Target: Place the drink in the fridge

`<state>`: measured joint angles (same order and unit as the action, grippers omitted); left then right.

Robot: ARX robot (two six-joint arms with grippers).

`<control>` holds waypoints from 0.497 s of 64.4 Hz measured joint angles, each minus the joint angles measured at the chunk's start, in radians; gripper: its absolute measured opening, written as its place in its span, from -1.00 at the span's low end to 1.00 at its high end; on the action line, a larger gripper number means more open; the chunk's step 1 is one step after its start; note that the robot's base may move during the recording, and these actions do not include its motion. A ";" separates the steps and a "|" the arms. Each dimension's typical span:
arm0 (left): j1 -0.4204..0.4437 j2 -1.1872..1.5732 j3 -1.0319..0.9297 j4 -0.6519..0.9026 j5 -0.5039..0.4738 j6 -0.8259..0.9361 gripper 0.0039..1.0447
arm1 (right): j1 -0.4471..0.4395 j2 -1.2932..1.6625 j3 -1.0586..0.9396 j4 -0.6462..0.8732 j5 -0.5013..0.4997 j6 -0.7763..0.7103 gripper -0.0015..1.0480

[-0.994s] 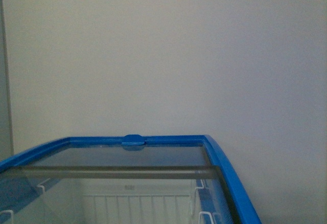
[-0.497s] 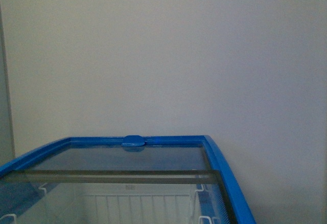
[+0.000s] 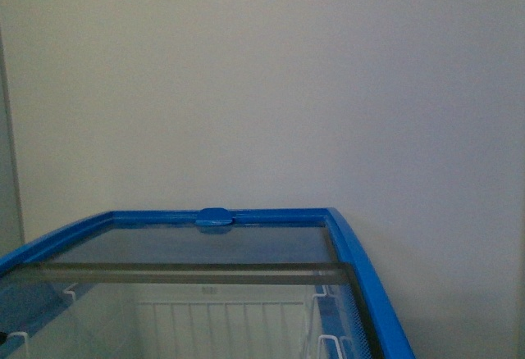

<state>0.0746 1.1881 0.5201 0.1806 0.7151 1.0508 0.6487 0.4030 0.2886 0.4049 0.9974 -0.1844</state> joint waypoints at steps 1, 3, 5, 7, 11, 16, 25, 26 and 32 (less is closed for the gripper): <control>-0.002 0.004 0.008 -0.014 0.001 0.029 0.85 | 0.000 0.000 0.000 0.000 0.000 0.000 -0.31; -0.009 0.017 0.031 -0.062 0.005 0.086 0.85 | 0.000 0.000 0.000 0.000 0.000 0.000 -0.31; -0.017 0.034 0.061 -0.127 0.008 0.147 0.85 | 0.000 0.000 0.000 0.000 0.000 0.000 -0.31; -0.022 0.054 0.087 -0.179 0.006 0.208 0.85 | 0.000 0.000 0.000 0.000 0.000 0.000 -0.31; -0.027 0.084 0.114 -0.211 -0.002 0.258 0.85 | 0.000 0.000 0.000 0.000 0.000 0.000 -0.31; -0.027 0.152 0.160 -0.250 -0.027 0.334 0.85 | 0.000 0.000 0.000 0.000 0.000 0.000 -0.31; -0.027 0.267 0.222 -0.206 -0.048 0.376 0.85 | 0.000 0.000 0.000 0.000 0.000 0.000 -0.31; -0.027 0.281 0.228 -0.203 -0.037 0.374 0.85 | 0.000 0.000 0.000 0.000 0.000 0.000 -0.31; -0.030 0.323 0.256 -0.181 -0.011 0.367 0.85 | 0.000 0.000 0.000 0.000 0.002 0.000 -0.31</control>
<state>0.0448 1.5116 0.7761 -0.0002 0.7036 1.4174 0.6487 0.4030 0.2886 0.4049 0.9989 -0.1844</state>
